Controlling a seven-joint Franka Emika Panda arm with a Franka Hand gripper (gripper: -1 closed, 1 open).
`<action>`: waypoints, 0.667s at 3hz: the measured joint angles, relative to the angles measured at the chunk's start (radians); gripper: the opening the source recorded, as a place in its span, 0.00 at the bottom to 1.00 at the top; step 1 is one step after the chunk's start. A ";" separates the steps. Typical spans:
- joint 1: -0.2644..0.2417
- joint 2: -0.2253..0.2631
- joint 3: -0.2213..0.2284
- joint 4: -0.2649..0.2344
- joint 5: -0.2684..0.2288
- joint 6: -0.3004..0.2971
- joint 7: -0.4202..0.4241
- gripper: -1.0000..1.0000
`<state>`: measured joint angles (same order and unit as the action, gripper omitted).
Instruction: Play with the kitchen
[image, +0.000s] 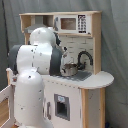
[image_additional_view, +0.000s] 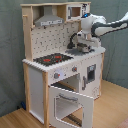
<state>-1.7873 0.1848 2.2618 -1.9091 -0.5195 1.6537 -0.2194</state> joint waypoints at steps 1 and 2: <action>0.000 -0.063 -0.017 0.008 0.011 0.076 0.008 0.00; -0.003 -0.127 -0.052 0.005 0.072 0.115 0.014 0.00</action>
<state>-1.7904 0.0581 2.2097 -1.9042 -0.4476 1.7691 -0.2052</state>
